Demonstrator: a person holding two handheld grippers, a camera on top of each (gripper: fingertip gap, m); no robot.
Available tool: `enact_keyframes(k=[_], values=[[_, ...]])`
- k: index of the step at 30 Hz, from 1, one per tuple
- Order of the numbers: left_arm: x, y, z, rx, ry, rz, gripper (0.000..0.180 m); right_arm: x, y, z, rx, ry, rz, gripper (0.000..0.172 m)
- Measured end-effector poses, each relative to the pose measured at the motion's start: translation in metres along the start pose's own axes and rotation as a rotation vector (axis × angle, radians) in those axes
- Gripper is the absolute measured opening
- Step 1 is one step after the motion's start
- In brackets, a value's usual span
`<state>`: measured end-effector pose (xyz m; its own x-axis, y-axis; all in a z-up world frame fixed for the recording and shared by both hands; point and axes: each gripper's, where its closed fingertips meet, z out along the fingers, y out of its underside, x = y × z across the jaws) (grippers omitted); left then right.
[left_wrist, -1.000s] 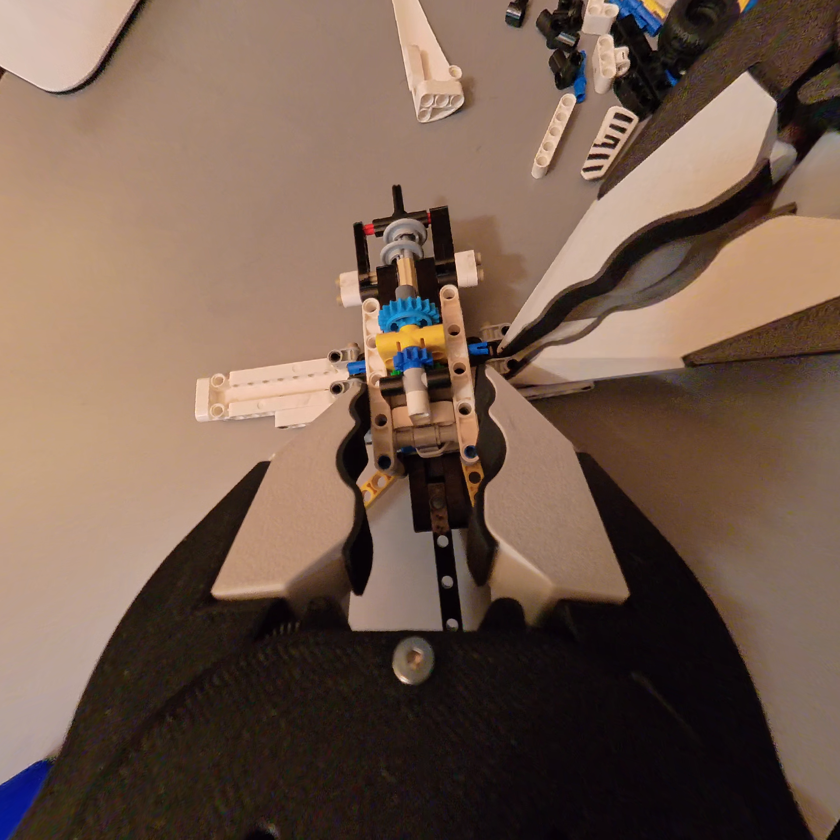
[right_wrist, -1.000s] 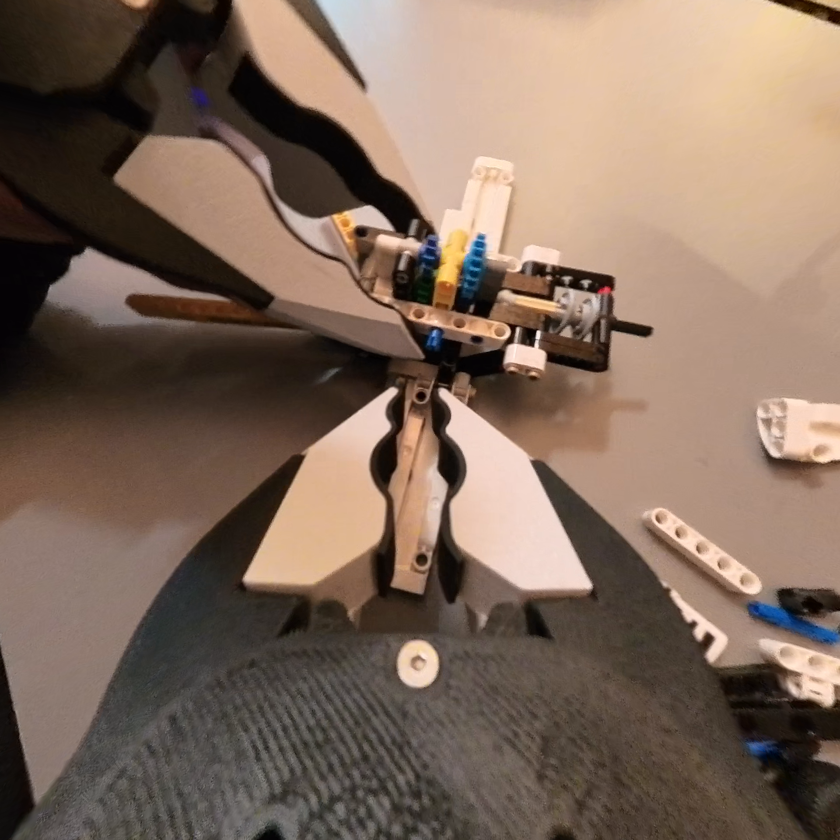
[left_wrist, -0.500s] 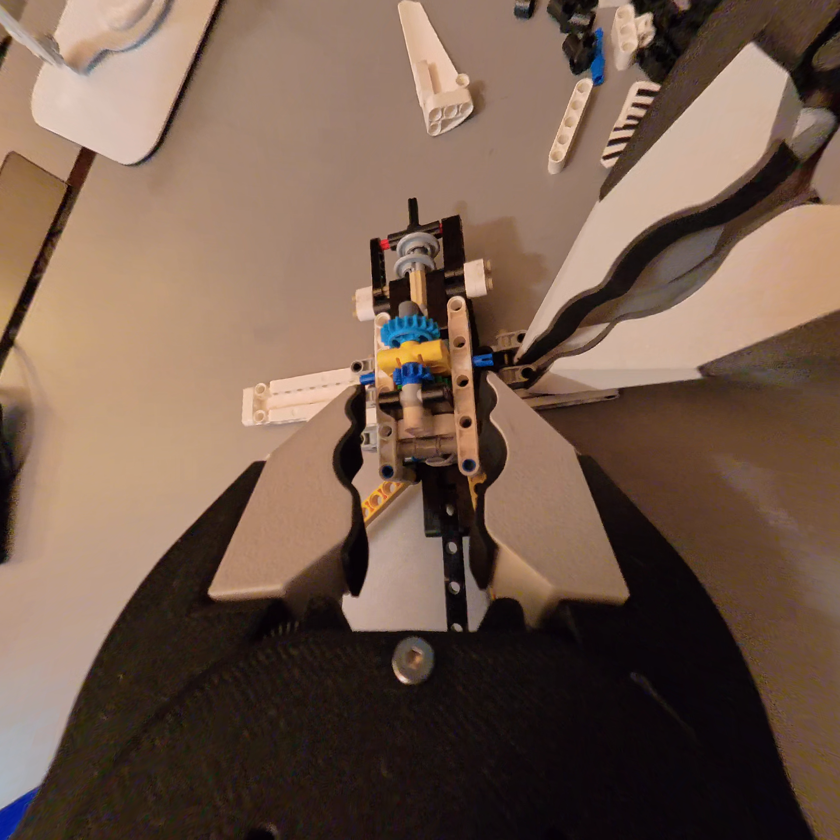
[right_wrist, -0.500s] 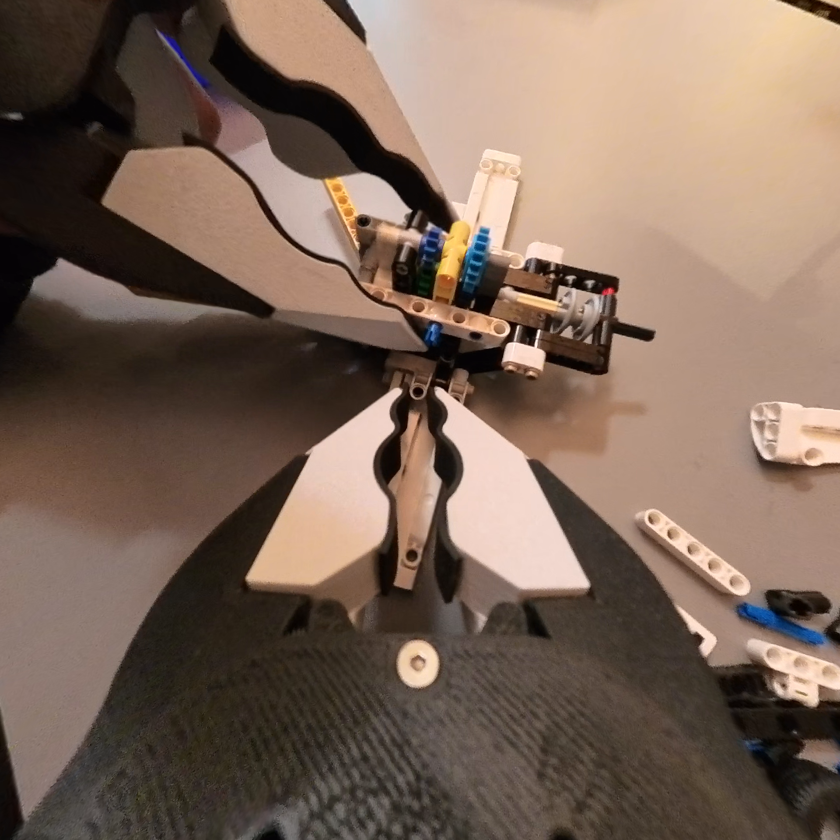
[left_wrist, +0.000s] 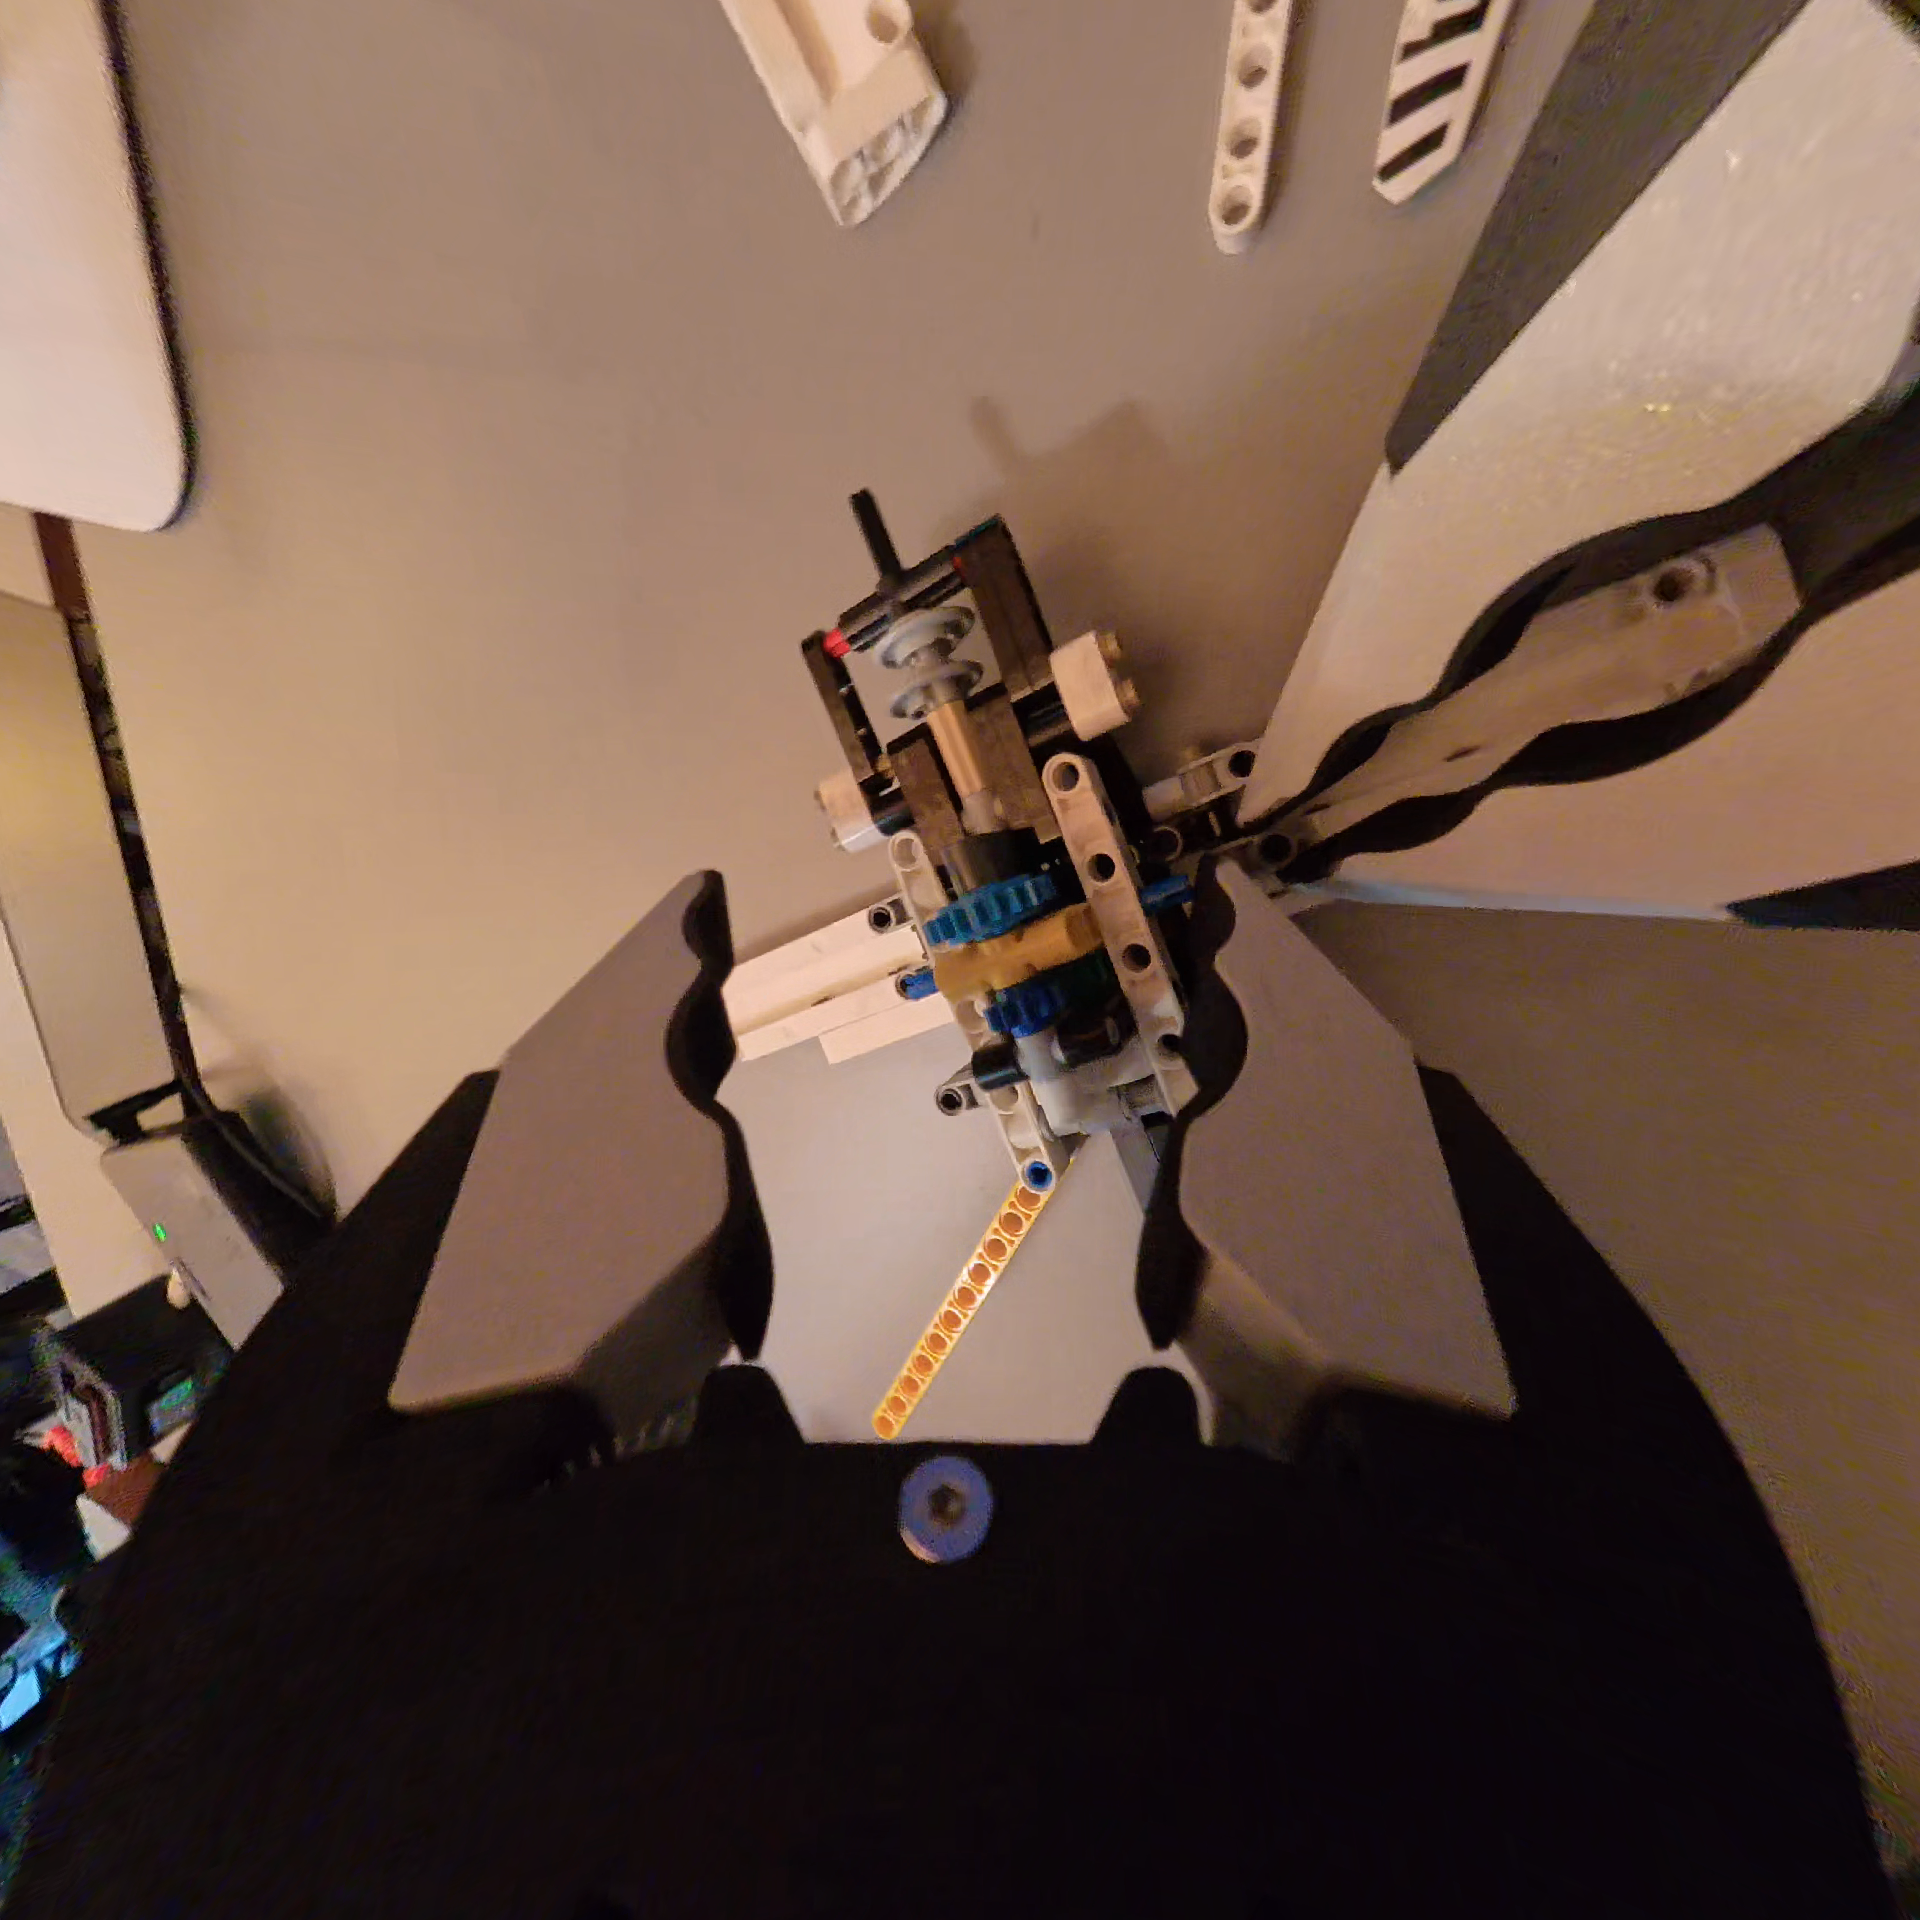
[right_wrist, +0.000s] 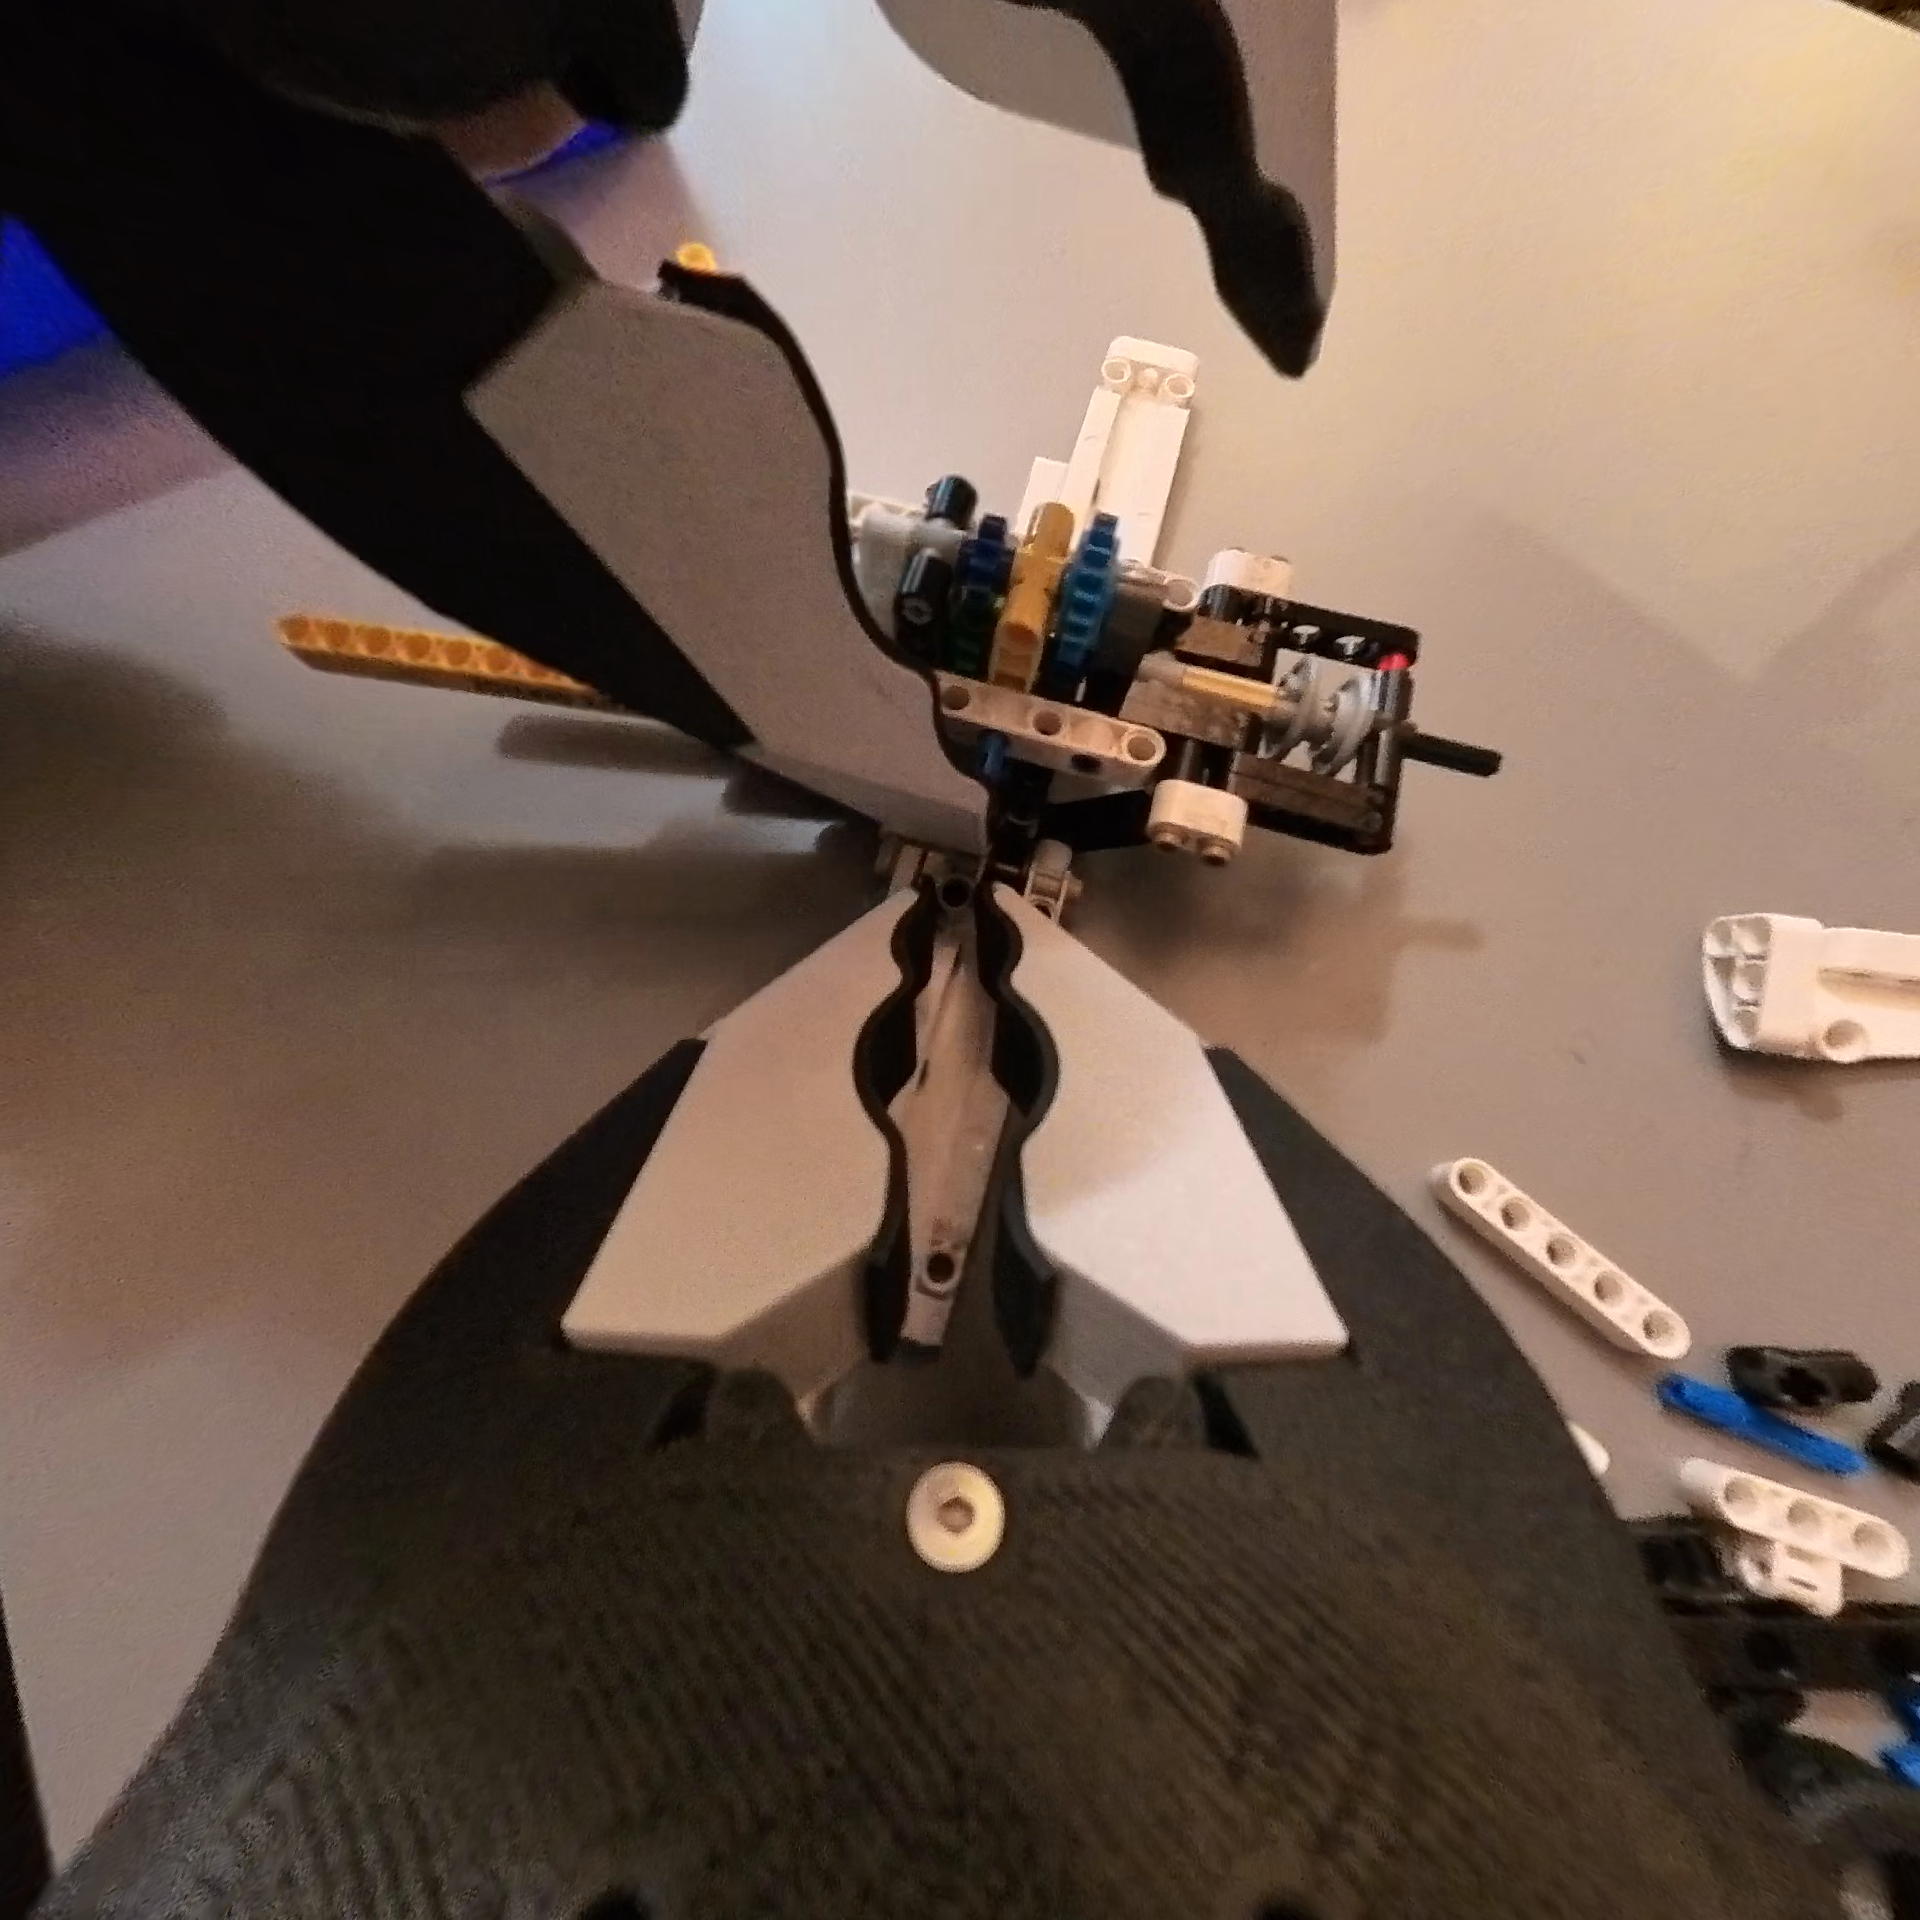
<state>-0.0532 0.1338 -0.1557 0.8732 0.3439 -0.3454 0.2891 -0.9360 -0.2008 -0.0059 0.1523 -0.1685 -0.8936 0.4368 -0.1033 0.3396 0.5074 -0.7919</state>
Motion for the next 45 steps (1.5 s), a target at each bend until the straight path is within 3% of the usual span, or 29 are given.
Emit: enact_keyframes(k=[5, 11, 14, 18, 45], values=[[0.012, -0.003, 0.003, 0.025, 0.078, 0.003, 0.056, 0.005, 0.0, 0.0, 0.001, 0.02, -0.006, 0.005], [0.008, -0.002, 0.005, 0.069, 0.057, 0.016, 0.055, 0.007, -0.003, 0.002, 0.0, 0.039, -0.041, 0.006], [0.003, 0.0, 0.006, 0.067, 0.049, 0.0, 0.055, 0.006, -0.006, 0.006, 0.001, 0.027, -0.009, 0.014], [0.001, 0.002, 0.006, 0.078, 0.039, -0.019, 0.054, 0.012, -0.008, 0.01, -0.005, 0.059, 0.005, 0.005], [0.001, 0.002, 0.004, 0.124, 0.041, -0.044, 0.049, 0.005, -0.008, 0.014, -0.021, -0.003, -0.232, 0.005]])
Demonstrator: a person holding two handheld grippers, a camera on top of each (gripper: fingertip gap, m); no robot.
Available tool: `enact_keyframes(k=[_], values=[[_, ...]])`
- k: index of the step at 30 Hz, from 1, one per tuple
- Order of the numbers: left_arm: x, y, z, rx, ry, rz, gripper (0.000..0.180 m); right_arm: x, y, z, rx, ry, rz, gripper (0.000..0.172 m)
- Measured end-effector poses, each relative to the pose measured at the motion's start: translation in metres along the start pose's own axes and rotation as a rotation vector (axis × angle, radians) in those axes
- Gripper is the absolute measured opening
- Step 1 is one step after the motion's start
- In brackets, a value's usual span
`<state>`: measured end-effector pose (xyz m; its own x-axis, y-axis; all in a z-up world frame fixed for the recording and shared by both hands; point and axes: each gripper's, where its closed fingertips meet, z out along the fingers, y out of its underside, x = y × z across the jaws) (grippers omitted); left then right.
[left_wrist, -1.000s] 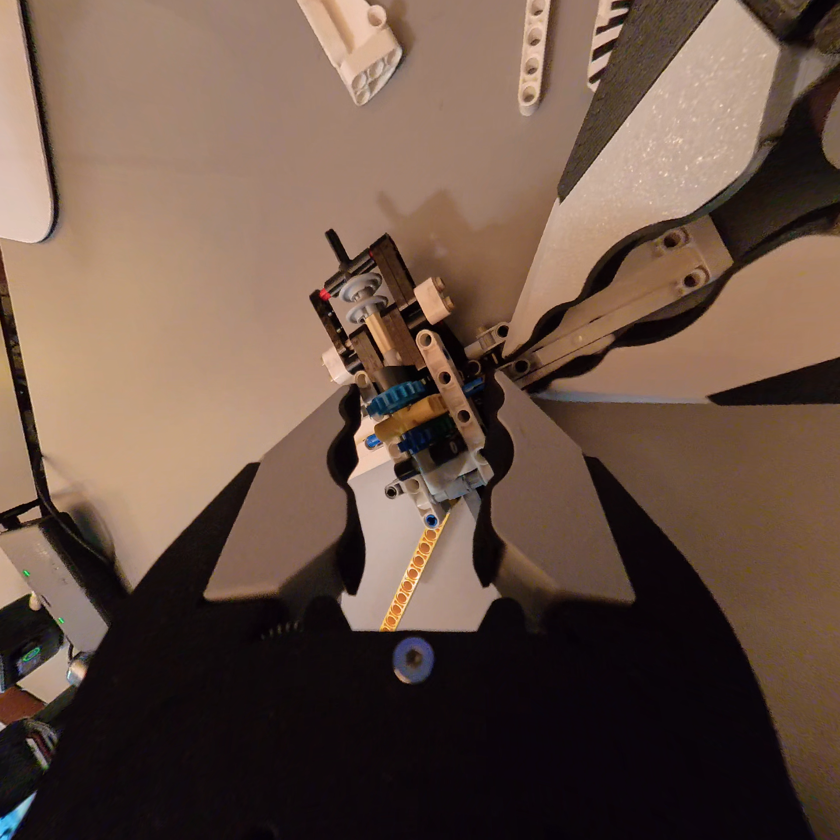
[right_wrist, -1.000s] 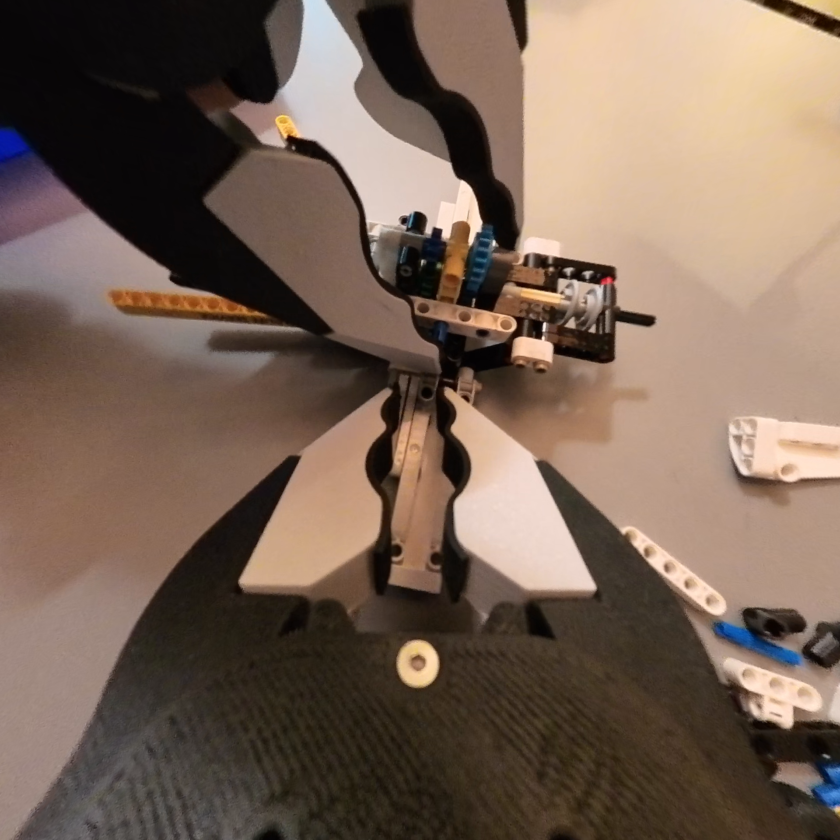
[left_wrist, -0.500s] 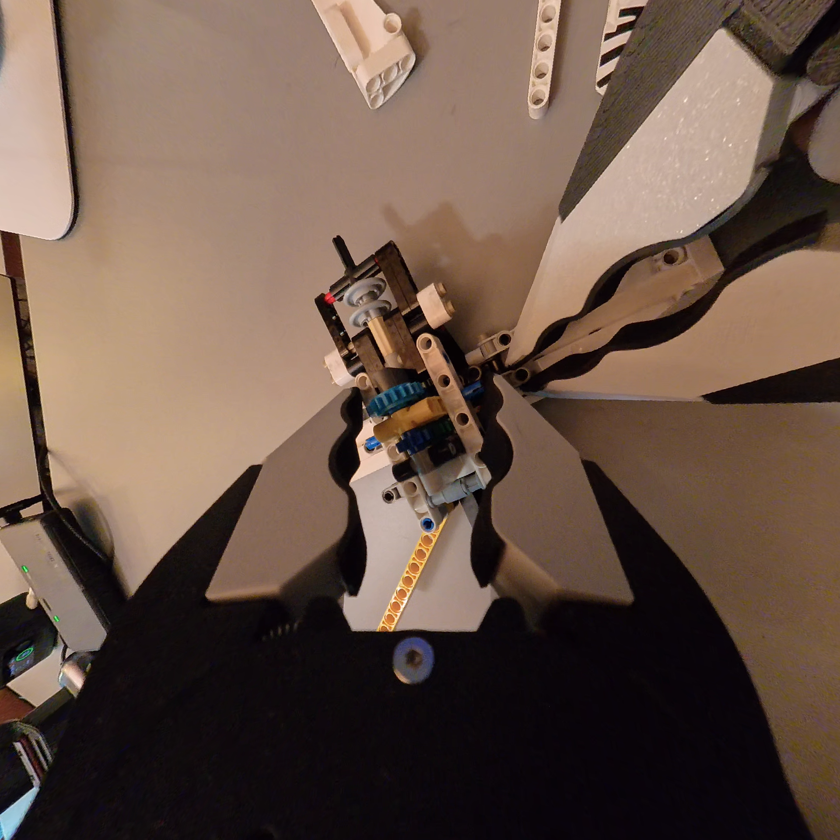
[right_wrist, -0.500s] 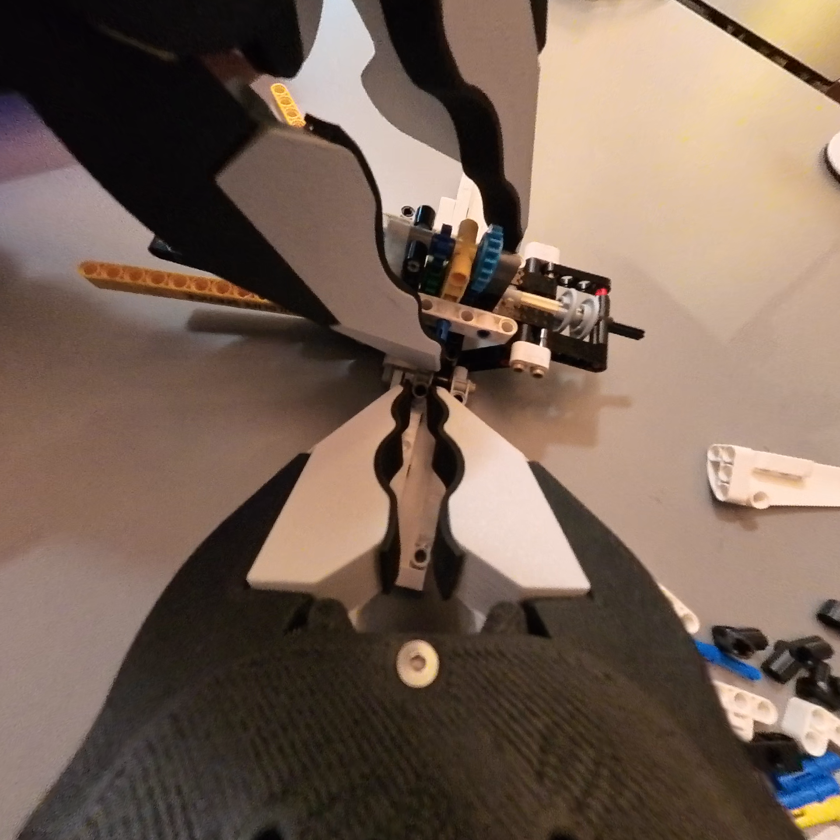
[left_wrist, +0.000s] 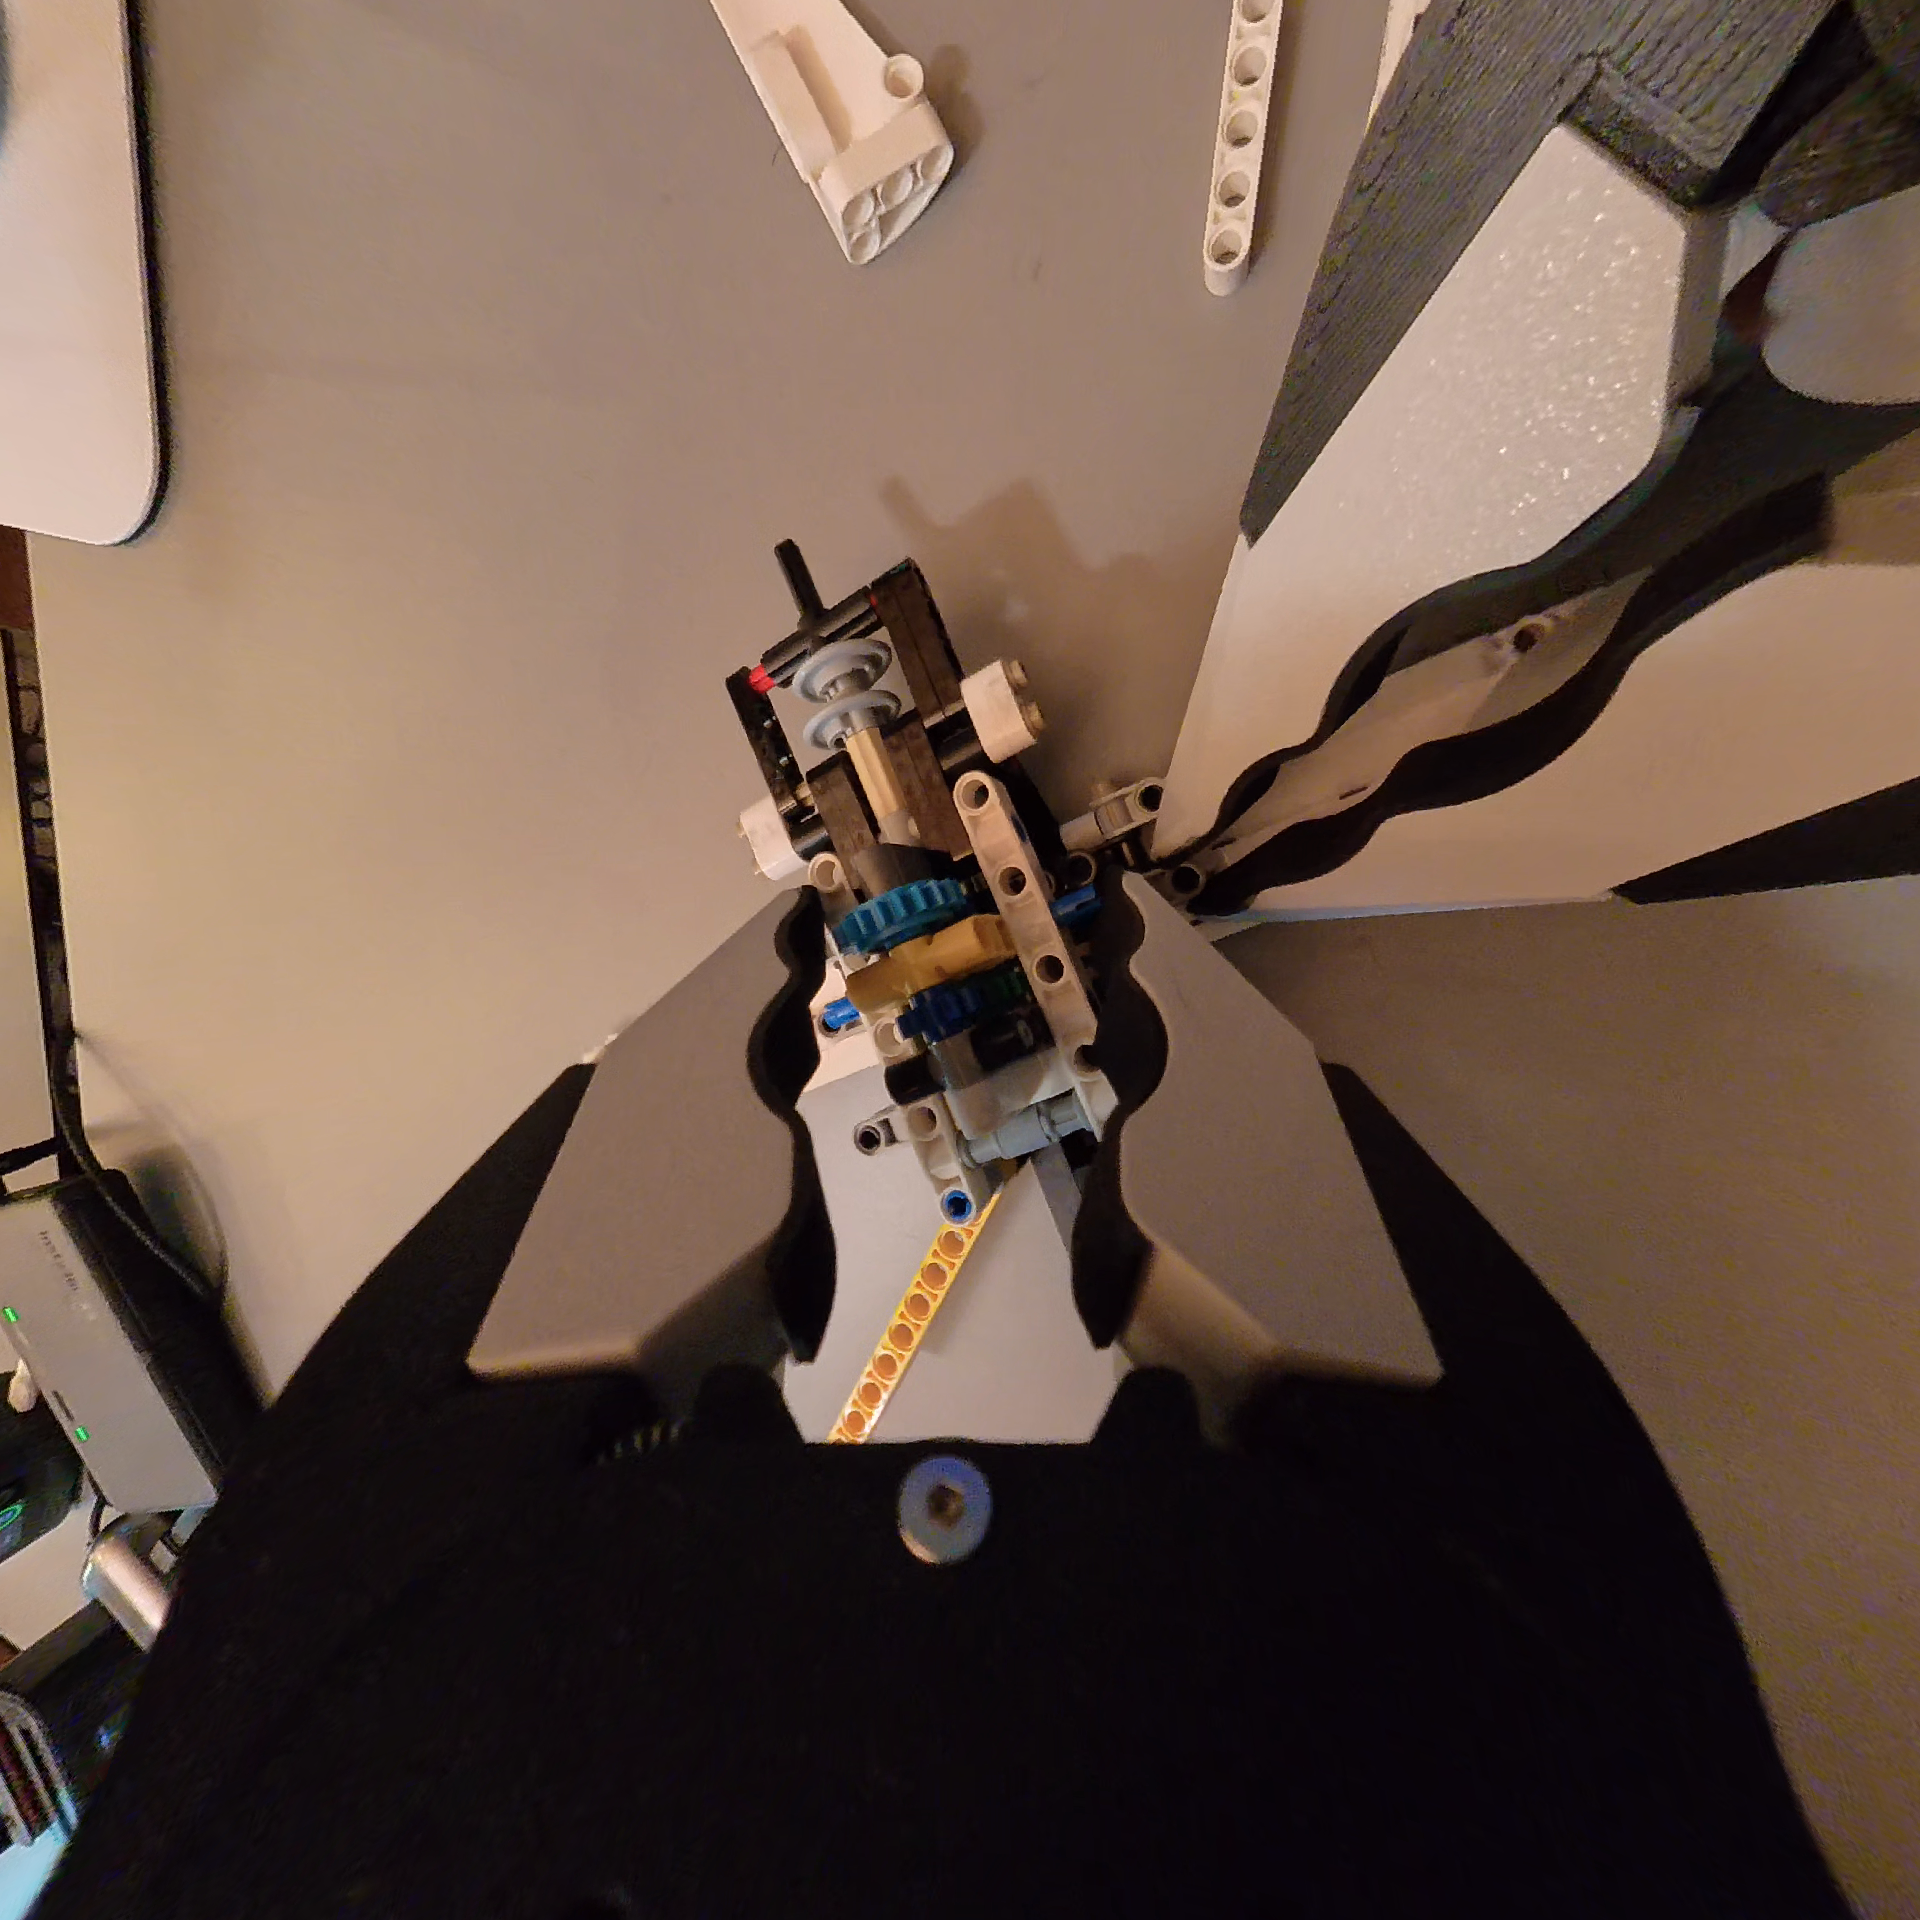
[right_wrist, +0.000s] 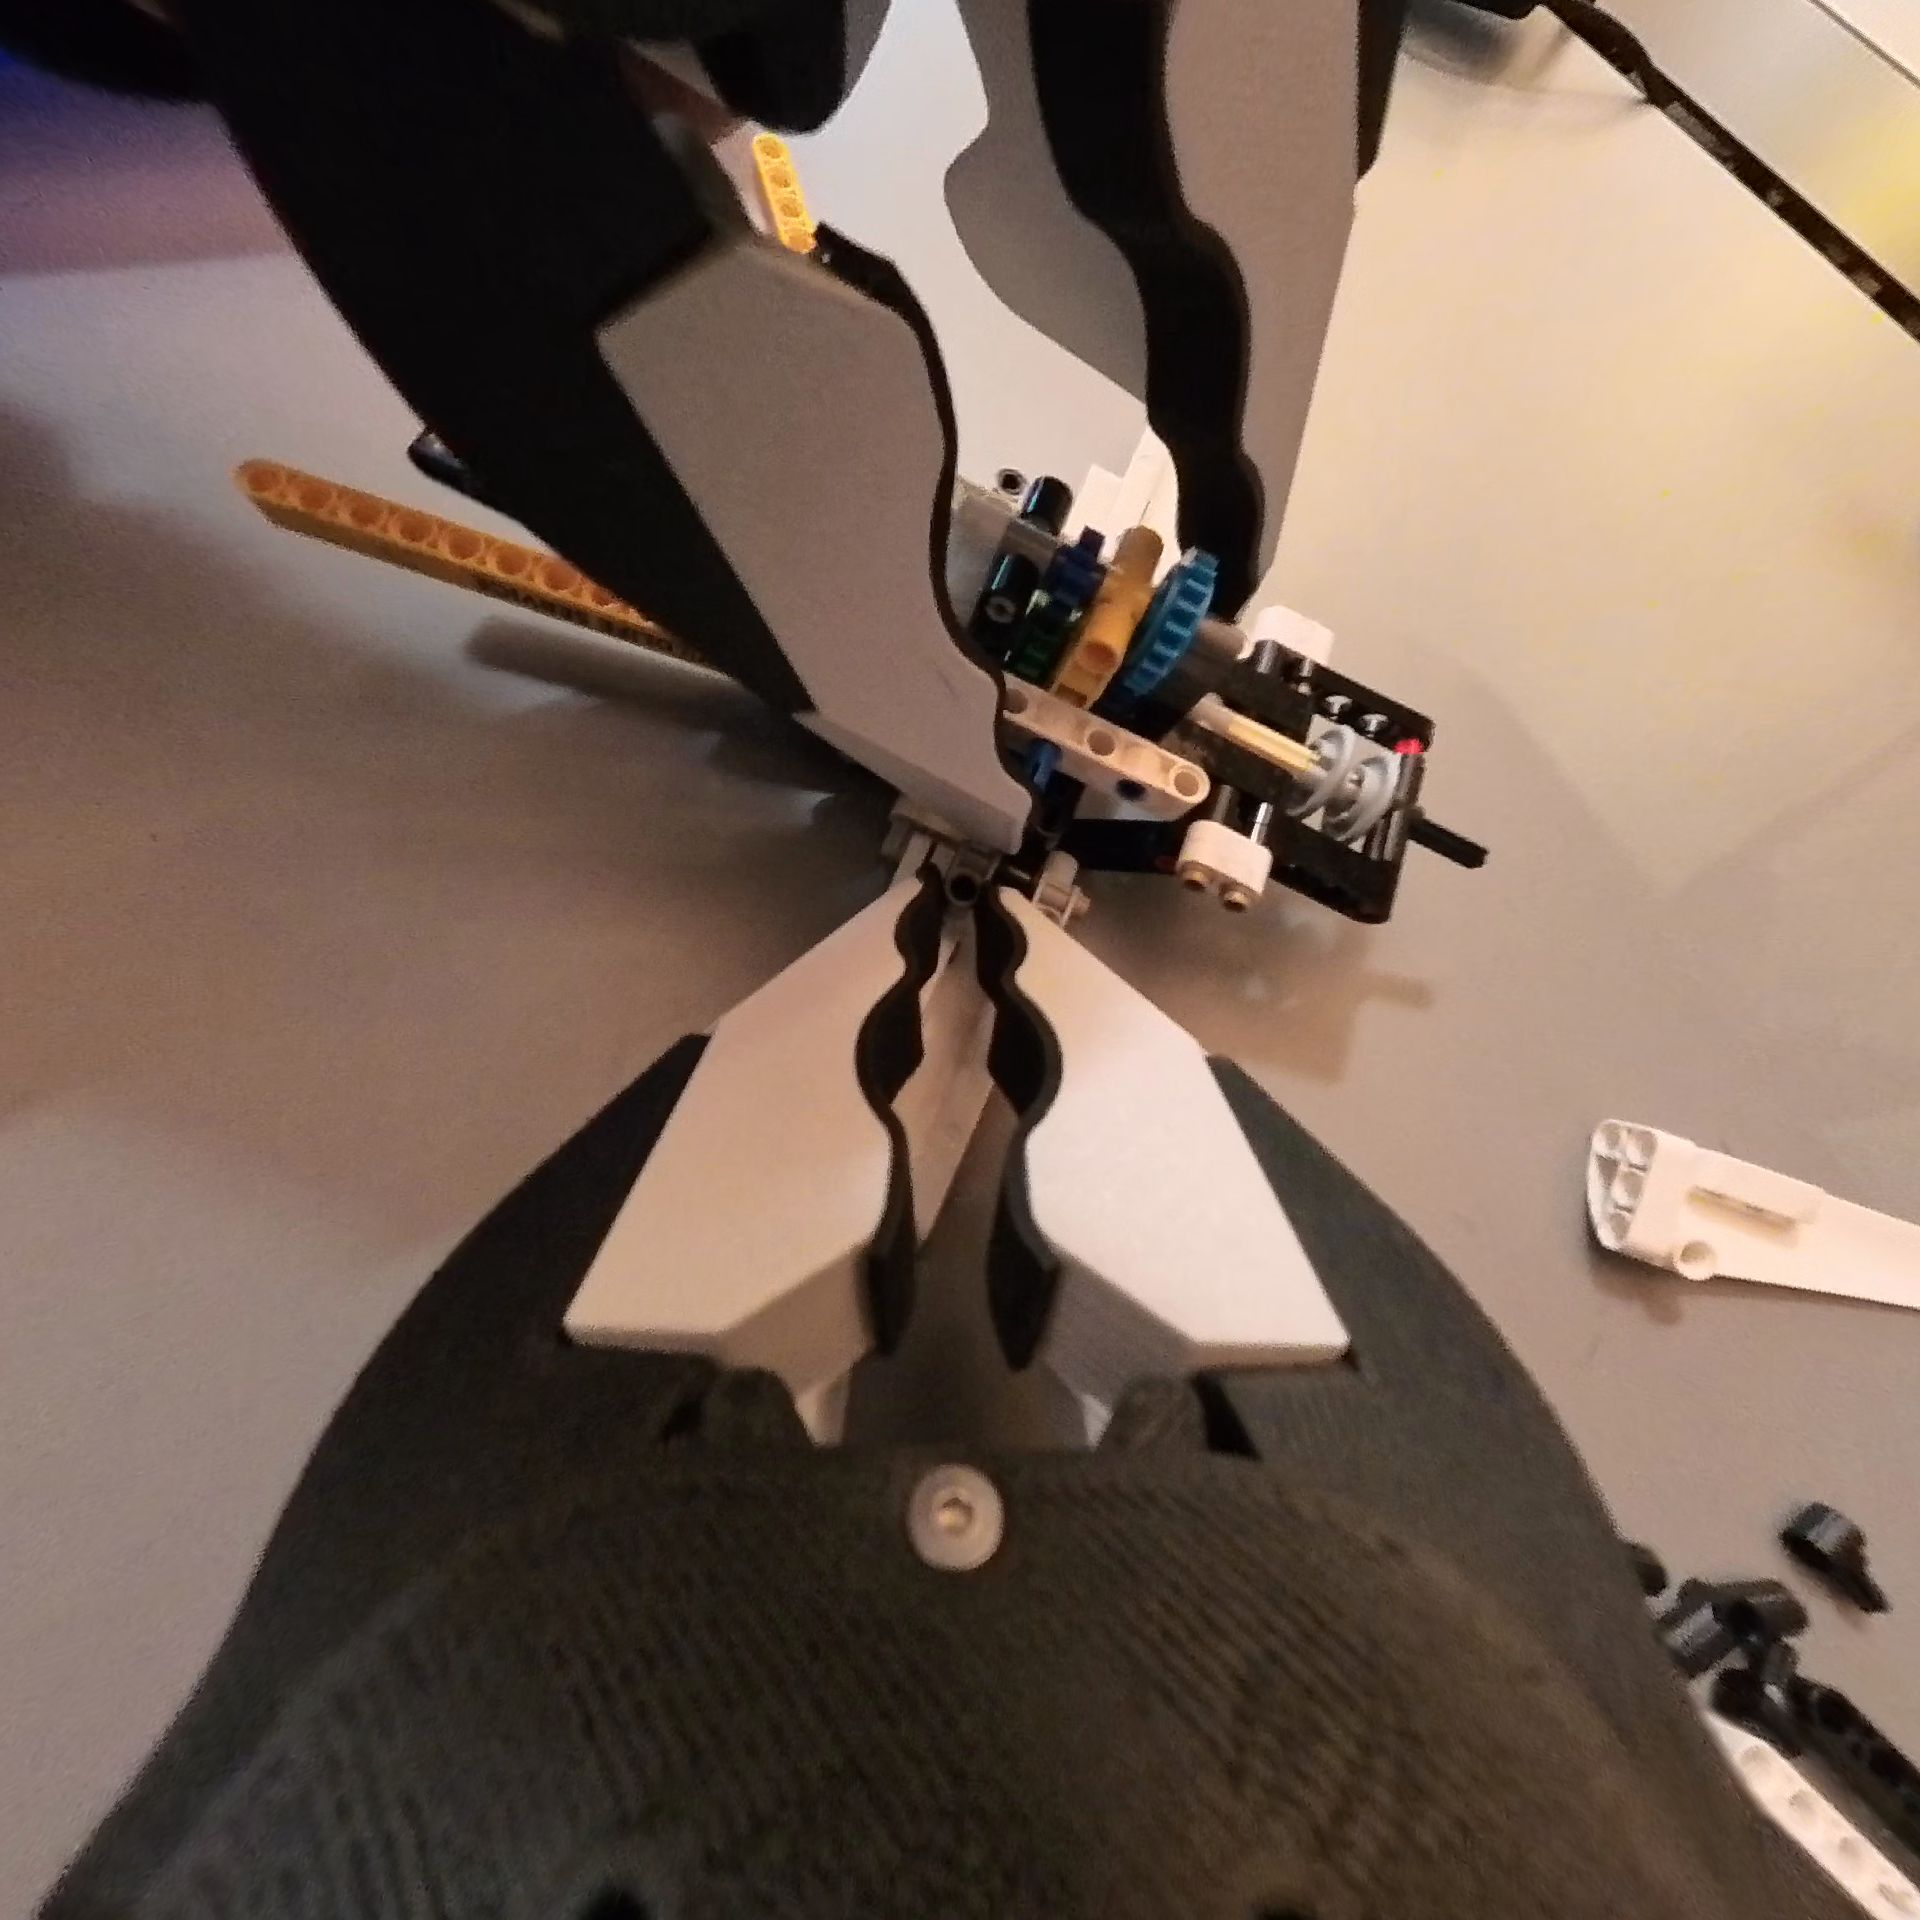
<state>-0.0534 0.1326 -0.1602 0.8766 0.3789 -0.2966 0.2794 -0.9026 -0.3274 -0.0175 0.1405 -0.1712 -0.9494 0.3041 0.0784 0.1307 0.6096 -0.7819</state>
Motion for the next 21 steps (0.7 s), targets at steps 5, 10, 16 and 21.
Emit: enact_keyframes(k=[5, 10, 16, 21], values=[[0.002, 0.001, 0.0, 0.003, 0.022, -0.019, 0.049, -0.001, -0.001, 0.001, 0.004, -0.007, 0.011, 0.005], [0.0, 0.003, -0.001, -0.013, -0.007, -0.034, 0.051, 0.004, -0.005, -0.008, 0.045, 0.052, 0.11, 0.005], [-0.002, 0.004, -0.002, 0.007, -0.002, -0.072, 0.051, 0.006, -0.007, -0.024, 0.131, 0.05, 0.249, 0.037], [-0.004, 0.005, -0.002, 0.009, -0.016, -0.098, 0.052, 0.002, 0.006, -0.007, 0.007, 0.037, 0.278, 0.054]])
